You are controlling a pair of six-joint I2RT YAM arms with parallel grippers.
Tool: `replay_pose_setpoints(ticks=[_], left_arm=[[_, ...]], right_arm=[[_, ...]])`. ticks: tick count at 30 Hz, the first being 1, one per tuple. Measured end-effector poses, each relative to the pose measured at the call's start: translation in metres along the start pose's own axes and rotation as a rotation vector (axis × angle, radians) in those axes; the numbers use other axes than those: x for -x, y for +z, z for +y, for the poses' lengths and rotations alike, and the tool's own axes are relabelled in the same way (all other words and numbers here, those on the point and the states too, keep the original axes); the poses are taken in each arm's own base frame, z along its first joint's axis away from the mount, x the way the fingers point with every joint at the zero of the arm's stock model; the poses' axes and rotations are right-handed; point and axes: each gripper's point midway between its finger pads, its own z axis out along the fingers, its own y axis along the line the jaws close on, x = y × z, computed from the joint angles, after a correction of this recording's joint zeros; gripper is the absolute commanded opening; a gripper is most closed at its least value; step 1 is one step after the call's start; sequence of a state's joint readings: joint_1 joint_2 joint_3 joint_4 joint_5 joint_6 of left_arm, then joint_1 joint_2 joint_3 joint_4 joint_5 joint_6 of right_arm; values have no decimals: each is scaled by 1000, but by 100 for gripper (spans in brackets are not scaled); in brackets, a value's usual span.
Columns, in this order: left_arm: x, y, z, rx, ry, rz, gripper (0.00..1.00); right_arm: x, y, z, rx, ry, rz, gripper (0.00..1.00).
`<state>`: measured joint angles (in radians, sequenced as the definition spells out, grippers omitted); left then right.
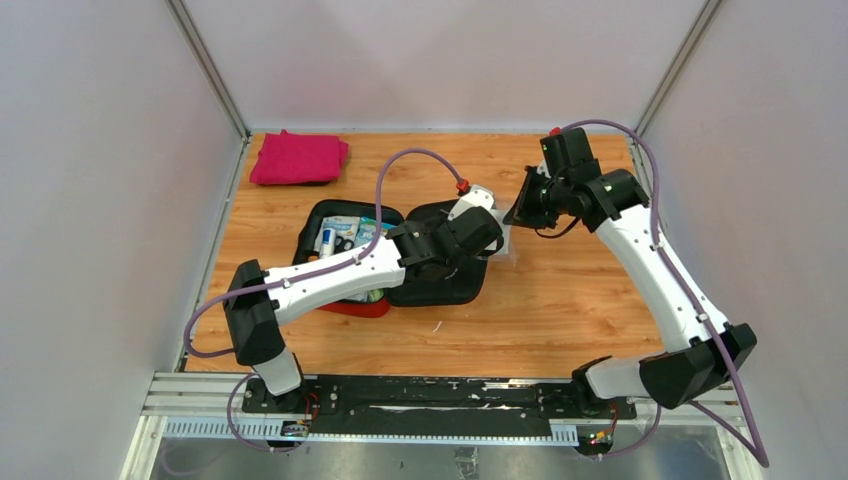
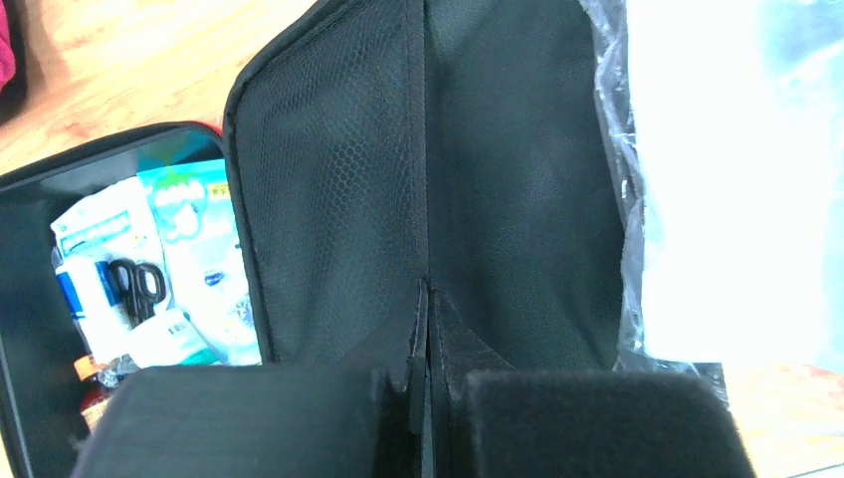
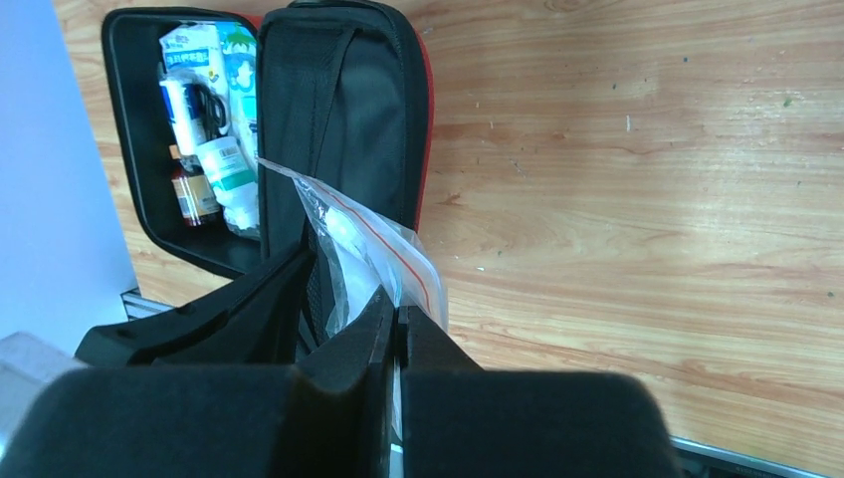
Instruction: Organize the medicine kit
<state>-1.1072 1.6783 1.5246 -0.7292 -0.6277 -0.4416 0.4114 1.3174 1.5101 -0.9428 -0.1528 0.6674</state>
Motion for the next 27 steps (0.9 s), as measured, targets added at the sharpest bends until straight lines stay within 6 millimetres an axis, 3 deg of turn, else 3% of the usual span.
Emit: replay_pose_setpoints(ticks=[17, 27], left_arm=[[-2, 2, -4, -16, -8, -2, 0], [-2, 2, -5, -20, -10, -1, 0]], right_arm=[[-14, 32, 0, -70, -1, 80, 2], [-25, 41, 7, -67, 5, 119, 27]])
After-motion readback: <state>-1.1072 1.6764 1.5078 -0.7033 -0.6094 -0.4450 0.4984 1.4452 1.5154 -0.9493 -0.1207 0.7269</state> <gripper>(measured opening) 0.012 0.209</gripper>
